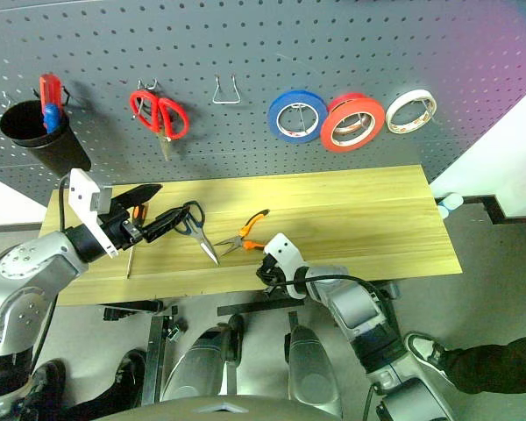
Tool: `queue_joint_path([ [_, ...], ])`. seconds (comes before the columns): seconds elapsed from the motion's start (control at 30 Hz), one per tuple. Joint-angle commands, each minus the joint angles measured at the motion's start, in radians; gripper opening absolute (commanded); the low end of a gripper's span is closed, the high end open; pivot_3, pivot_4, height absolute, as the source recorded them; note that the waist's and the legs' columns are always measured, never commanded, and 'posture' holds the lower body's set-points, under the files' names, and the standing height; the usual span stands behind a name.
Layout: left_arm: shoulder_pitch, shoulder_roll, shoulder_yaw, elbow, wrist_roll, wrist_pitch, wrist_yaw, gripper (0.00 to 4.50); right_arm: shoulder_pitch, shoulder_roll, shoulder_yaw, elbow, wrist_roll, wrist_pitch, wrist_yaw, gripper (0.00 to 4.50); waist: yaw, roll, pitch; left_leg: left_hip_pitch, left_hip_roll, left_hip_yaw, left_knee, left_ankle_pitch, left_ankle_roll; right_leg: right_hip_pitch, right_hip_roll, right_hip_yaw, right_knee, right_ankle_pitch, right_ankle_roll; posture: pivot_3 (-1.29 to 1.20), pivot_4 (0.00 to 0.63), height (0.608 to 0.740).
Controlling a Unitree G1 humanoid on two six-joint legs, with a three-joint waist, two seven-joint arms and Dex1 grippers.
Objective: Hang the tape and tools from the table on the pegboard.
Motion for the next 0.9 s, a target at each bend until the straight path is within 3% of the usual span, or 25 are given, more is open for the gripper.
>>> queue_joint_path([
  [0.03, 0.004, 0.008, 0.023, -0.026, -0.007, -0.005, 0.002, 4.50, -0.027, 0.026, -0.013, 0.020, -0.017, -0.060, -0.018, 0.04, -0.002, 0.000, 0.000, 0.000, 0.000, 0.000, 0.000, 0.000, 0.000, 0.000, 0.000, 0.000, 0.000, 0.000, 0.000, -0.03, 0.294, 0.740],
  [0.67, 0.008, 0.009, 0.032, -0.047, -0.028, 0.012, 0.015, 4.50, -0.174, 0.103, -0.043, 0.280, -0.128, -0.201, -0.108, 0.04, -0.001, 0.000, 0.000, 0.000, 0.000, 0.000, 0.000, 0.000, -0.001, 0.000, 0.001, 0.000, 0.001, 0.000, 0.000, -0.01, 0.291, 0.740],
  [0.9, 0.073, 0.034, 0.060, -0.071, -0.049, 0.024, -0.004, 4.50, -0.278, 0.156, -0.096, 0.443, -0.131, -0.276, -0.151, 0.04, -0.001, 0.000, 0.000, 0.001, 0.000, 0.000, 0.000, 0.001, -0.001, 0.000, 0.001, 0.000, 0.002, 0.000, 0.000, 0.00, 0.293, 0.740],
])
